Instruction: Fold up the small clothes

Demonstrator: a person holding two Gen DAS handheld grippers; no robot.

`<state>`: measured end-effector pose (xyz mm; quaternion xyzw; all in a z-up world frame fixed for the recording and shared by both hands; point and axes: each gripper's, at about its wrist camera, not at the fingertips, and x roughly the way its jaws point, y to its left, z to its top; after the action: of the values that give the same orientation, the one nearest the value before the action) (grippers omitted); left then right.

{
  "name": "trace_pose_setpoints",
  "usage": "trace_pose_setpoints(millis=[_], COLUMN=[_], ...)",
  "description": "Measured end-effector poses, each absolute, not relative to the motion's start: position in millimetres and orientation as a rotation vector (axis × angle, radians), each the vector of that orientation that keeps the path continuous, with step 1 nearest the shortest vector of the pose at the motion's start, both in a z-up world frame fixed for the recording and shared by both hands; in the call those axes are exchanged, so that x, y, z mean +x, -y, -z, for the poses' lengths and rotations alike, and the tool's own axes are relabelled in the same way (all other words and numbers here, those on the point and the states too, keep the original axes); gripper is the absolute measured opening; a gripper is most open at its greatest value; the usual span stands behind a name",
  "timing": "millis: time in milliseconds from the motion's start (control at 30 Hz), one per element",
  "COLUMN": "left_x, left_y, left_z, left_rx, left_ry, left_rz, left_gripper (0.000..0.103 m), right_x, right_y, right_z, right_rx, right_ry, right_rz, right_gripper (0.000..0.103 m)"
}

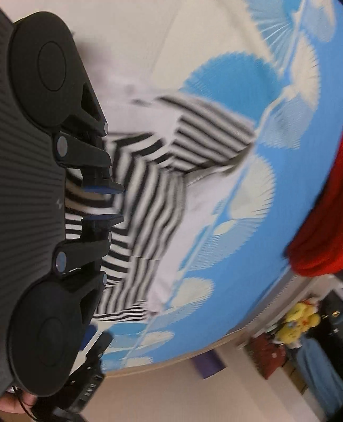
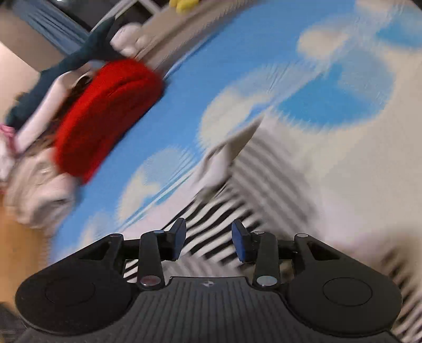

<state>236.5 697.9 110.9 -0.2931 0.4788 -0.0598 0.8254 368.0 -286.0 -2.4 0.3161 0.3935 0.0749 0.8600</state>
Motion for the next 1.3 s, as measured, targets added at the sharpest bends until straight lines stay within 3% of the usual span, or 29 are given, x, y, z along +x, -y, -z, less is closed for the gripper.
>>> trace_pose_setpoints(millis=[167, 200, 300, 433, 567, 700, 800, 967, 1167, 1300], left_x=[242.4, 244.3, 248.7, 254.1, 263.3, 268.0, 272.0, 281.8, 287.3, 289.6], left_y=[-688.1, -690.7, -688.7, -695.4, -704.0, -706.9, -712.3, -720.6, -720.8, -724.1], left_z=[-66.4, -65.9, -79.5, -93.3, -70.6, -83.1, -88.3, -70.8, -96.7, -96.5], left_rx=[-0.536, -0.558, -0.532, -0.533, -0.533, -0.558, -0.569, -0.53, -0.517, -0.421], left_ry=[-1.189, -1.19, -1.148, -1.081, -1.189, -1.132, -1.095, -1.197, -1.133, -1.213], left_rz=[0.047, 0.044, 0.081, 0.117, 0.065, 0.153, 0.183, 0.146, 0.217, 0.163], left_gripper=[0.013, 0.013, 0.014, 0.014, 0.009, 0.015, 0.017, 0.011, 0.012, 0.012], right_x=[384.0, 379.4, 380.6, 382.3, 393.2, 401.1, 401.5, 416.2, 429.1, 435.1], right_y=[265.0, 266.5, 275.0, 266.9, 272.4, 276.2, 270.2, 278.4, 279.6, 282.1], right_z=[50.0, 61.6, 60.9, 34.1, 49.3, 48.4, 29.9, 42.6, 28.6, 23.6], right_rx=[0.601, 0.574, 0.646, 0.564, 0.556, 0.583, 0.526, 0.481, 0.524, 0.468], right_ry=[-1.149, -1.19, -1.182, -1.111, -1.161, -1.171, -1.074, -1.12, -1.083, -1.048], right_rz=[-0.158, -0.105, -0.08, -0.125, -0.071, -0.071, -0.121, -0.054, -0.089, -0.065], right_gripper=[0.045, 0.039, 0.036, 0.044, 0.044, 0.045, 0.045, 0.045, 0.047, 0.045])
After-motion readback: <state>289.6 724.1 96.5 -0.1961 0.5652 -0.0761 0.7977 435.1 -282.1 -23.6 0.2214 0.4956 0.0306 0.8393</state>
